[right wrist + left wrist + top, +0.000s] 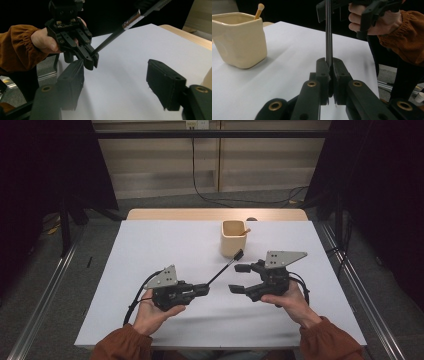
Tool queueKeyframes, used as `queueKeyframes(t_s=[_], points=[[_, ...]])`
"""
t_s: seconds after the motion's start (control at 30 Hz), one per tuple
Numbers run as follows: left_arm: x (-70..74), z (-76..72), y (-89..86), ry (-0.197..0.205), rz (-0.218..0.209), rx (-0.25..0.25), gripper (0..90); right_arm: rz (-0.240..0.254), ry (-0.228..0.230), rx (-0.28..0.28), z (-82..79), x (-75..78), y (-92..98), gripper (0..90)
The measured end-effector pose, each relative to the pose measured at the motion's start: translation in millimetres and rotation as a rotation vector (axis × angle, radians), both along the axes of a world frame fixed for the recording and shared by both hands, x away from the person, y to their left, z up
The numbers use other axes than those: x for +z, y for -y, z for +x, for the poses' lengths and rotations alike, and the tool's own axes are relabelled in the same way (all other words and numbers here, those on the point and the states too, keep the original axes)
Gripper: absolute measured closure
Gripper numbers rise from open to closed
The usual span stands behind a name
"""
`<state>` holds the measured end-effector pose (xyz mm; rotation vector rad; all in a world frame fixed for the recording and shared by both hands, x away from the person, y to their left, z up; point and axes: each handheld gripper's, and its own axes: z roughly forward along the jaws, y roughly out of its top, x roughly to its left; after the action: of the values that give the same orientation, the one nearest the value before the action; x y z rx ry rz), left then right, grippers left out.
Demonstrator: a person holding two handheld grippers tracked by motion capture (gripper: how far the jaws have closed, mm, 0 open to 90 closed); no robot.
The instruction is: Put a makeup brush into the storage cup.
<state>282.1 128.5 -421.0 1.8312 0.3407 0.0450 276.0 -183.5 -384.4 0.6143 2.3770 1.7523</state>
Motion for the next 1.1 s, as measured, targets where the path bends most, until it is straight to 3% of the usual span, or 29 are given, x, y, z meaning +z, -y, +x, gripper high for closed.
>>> queueKeyframes(t_s=[0.23, 0.57, 1.1], points=[[-1.1, -1.1, 1.7, 0.003, 0.006, -0.004, 85.1, 0.007, -0.049, 0.016, 6.4, -1.0, -2.7, 39.8], [-2.9, -1.0, 3.3, 0.003, 0.012, -0.012, 85.1, 0.038, -0.041, 0.015, 10.3, 5.0, -4.1, 50.3], [-8.9, -1.3, 7.2, 0.002, 0.033, -0.017, 85.1, 0.1, -0.088, 0.03, 15.1, 5.9, -5.2, 75.1]])
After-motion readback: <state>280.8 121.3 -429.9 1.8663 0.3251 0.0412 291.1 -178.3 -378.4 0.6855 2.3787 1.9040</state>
